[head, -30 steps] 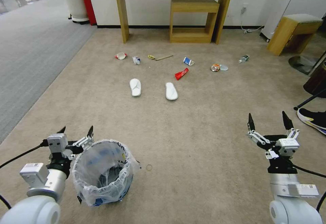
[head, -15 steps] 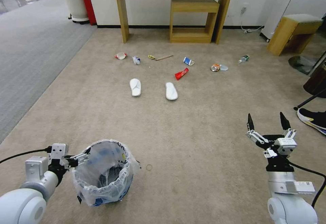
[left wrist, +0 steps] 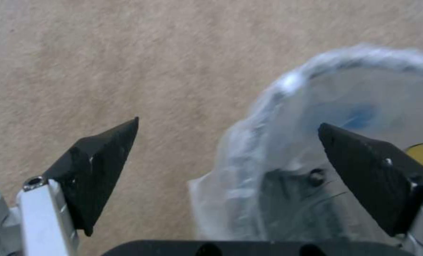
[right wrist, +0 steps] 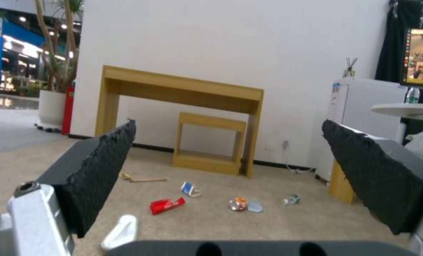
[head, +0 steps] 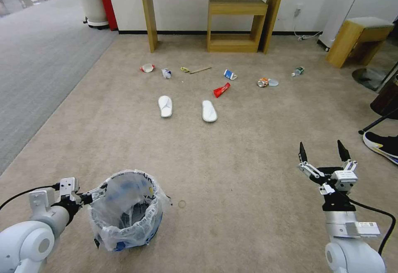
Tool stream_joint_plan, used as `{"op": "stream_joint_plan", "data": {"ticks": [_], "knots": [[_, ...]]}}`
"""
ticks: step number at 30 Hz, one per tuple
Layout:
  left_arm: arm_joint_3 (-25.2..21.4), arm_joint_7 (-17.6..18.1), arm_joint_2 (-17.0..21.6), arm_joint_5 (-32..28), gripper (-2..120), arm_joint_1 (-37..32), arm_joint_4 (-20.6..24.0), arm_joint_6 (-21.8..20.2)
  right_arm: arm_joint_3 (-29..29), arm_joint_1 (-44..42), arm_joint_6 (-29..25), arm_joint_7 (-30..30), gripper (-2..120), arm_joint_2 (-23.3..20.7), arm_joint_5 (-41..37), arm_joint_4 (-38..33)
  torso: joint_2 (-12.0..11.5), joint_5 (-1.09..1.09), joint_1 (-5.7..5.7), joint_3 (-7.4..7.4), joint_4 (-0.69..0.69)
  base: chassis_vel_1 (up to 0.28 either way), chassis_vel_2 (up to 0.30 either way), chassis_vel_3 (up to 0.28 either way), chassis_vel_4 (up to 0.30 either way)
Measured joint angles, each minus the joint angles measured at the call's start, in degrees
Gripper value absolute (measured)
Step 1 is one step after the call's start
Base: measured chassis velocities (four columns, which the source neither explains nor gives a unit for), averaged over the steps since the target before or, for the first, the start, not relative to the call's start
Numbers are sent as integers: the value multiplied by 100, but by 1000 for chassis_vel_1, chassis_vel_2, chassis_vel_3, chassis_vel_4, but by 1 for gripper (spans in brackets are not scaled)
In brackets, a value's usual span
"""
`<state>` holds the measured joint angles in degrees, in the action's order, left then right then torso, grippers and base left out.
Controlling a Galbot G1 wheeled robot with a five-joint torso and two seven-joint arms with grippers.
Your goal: Pick up the trash bin and place the garbage on the floor into it.
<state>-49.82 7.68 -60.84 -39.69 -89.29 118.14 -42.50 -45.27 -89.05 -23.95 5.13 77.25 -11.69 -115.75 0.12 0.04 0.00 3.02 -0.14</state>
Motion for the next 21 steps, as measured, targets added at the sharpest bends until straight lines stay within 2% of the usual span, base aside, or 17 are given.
{"op": "stream_joint_plan", "data": {"ticks": [11, 17, 20, 21], "knots": [[146, -82, -129, 567, 100, 19, -381, 15, 26, -89, -26, 2, 100, 72, 106, -116, 0, 0, 0, 0, 0, 0, 0, 0, 0], [163, 34, -266, 708, 100, 15, -508, 26, 23, -161, -110, 2, 100, 88, 164, -155, 0, 0, 0, 0, 0, 0, 0, 0, 0], [162, 68, -312, 750, 98, -25, -500, 28, 34, -172, -128, 2, 100, 98, 192, -172, 0, 0, 0, 0, 0, 0, 0, 0, 0], [162, 75, -323, 753, 93, -46, -469, 28, 35, -177, -136, 2, 100, 105, 201, -185, 0, 0, 0, 0, 0, 0, 0, 0, 0]]}}
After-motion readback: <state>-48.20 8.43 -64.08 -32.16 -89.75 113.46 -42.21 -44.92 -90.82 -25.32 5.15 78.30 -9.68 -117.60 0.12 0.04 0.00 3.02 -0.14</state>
